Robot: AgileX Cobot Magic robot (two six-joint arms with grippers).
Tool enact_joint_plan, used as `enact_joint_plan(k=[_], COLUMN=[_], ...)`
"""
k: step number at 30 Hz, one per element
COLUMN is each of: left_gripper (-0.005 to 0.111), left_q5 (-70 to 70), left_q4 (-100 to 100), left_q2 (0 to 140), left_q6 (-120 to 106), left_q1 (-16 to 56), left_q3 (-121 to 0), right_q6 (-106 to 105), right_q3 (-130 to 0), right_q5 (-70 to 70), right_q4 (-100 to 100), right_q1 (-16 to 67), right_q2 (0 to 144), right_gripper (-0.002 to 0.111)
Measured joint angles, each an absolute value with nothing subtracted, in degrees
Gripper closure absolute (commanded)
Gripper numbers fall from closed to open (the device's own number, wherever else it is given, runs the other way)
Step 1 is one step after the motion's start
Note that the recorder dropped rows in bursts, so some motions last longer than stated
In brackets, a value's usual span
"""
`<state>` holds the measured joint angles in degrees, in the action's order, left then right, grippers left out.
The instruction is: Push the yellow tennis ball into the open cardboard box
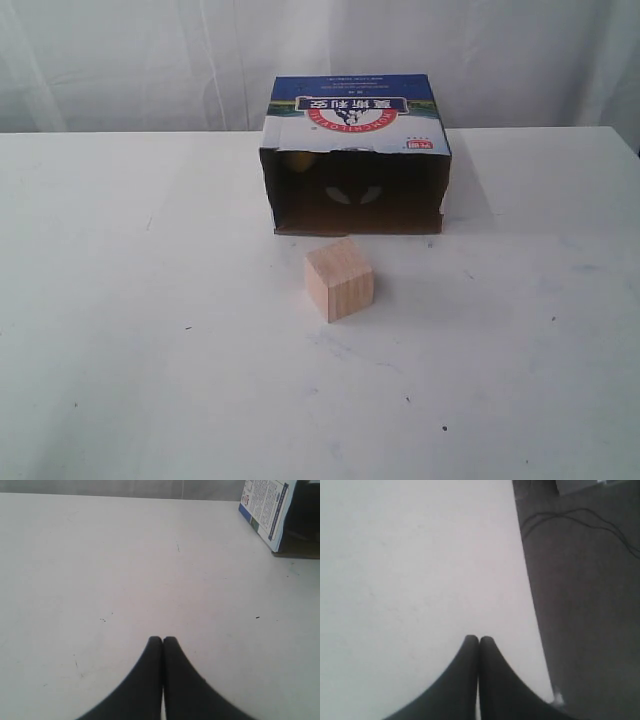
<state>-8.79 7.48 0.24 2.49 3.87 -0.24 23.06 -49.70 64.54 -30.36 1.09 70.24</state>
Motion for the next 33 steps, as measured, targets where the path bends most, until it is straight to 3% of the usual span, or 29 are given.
enact_joint_plan(k=[11,16,22,28,33], left_gripper=[0.107,0.107,0.107,0.107,0.107], left_q5=[-8.8,-8.8,-8.8,-8.8,-8.8], left_q4=[7.5,7.5,7.5,7.5,7.5], left_q2=[0.2,0.2,0.2,0.2,0.2], left_q6=[2.5,2.5,2.5,2.5,2.5], left_q1=[3.9,3.9,3.9,3.9,3.9], left_q3=[-0.2,-0.2,-0.2,-0.2,-0.2], right_q6=[21.7,17.8,16.7,11.9,13.6], right_q3=[-42.3,-39.4,-37.5,-36.3,-27.2], right_q5=[38.9,35.9,43.3,42.7,38.6], right_q4=[-20.9,-20.8,-19.8,-19.2,-19.9], right_q1=[1.1,1.0,1.0,1.0,1.2], right_q2=[25.2,10.4,1.3,0.2,0.2], right_gripper=[0.108,0.108,0.108,0.108,0.108])
